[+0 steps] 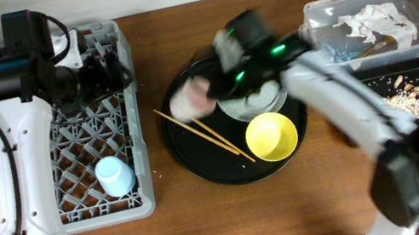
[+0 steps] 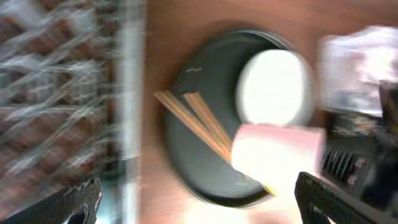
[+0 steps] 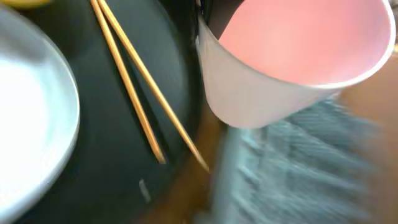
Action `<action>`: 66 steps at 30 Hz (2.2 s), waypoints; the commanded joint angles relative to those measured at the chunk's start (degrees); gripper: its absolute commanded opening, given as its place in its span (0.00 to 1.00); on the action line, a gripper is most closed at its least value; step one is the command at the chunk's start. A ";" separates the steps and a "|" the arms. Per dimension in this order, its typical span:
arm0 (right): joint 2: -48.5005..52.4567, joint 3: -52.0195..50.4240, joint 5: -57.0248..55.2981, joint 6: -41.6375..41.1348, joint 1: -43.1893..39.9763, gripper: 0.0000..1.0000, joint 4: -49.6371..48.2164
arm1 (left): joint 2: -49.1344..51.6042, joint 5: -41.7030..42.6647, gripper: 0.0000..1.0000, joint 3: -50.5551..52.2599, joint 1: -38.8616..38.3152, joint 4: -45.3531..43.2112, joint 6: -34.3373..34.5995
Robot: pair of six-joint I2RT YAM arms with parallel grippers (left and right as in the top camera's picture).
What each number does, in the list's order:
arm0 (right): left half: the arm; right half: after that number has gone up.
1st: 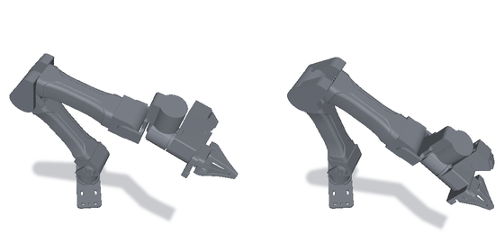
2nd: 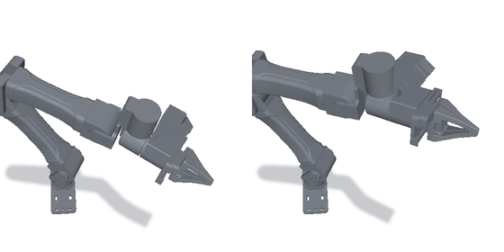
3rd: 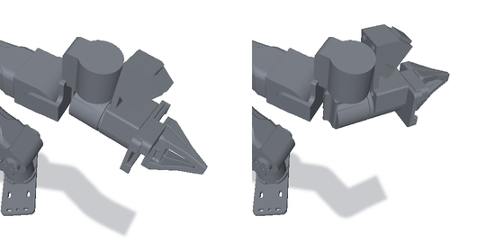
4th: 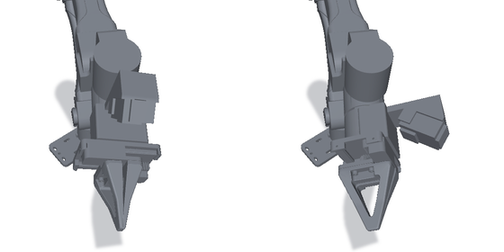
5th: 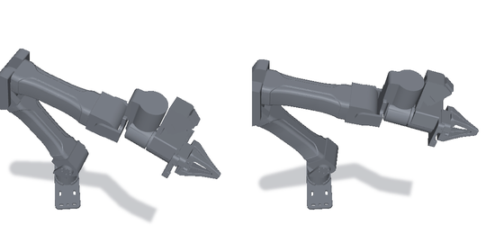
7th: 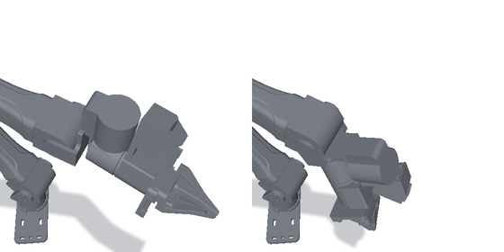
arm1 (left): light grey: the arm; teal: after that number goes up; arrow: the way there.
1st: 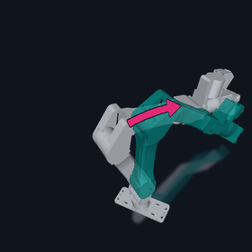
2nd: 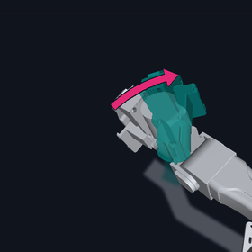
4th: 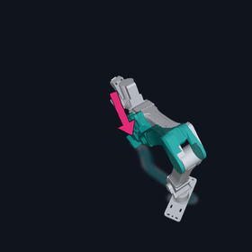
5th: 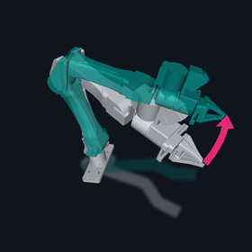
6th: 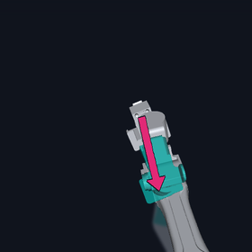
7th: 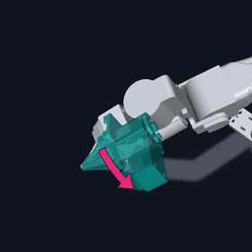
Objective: Sort waste into correct bins and load items into the dishwasher rack
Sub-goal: 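Lift the pink cup and pass it to the left gripper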
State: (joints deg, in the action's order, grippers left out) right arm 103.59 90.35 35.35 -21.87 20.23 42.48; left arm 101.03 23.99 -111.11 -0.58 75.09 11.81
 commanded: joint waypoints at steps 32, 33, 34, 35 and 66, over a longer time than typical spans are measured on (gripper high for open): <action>-2.56 0.52 19.65 -0.33 2.67 0.04 -17.90 | -0.46 66.20 0.78 17.40 -2.67 -7.17 -19.43; -2.45 0.52 18.36 -0.35 3.19 0.04 -17.90 | -0.46 66.20 0.78 17.40 -2.75 -7.15 -19.43; -2.25 0.52 17.16 -1.05 3.78 0.04 -17.94 | -0.46 66.20 0.78 17.40 -2.75 -7.15 -19.43; -2.14 0.52 16.50 -1.16 4.11 0.04 -17.99 | -0.46 66.20 0.78 17.40 -2.75 -7.15 -19.43; -1.88 0.52 16.85 -1.16 3.56 0.86 -17.68 | -0.46 65.55 0.77 17.40 0.74 -8.92 -19.47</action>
State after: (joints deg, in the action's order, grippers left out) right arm 101.43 91.02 50.30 -23.57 25.26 24.82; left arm 101.03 88.71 -93.95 -2.11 66.57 -6.66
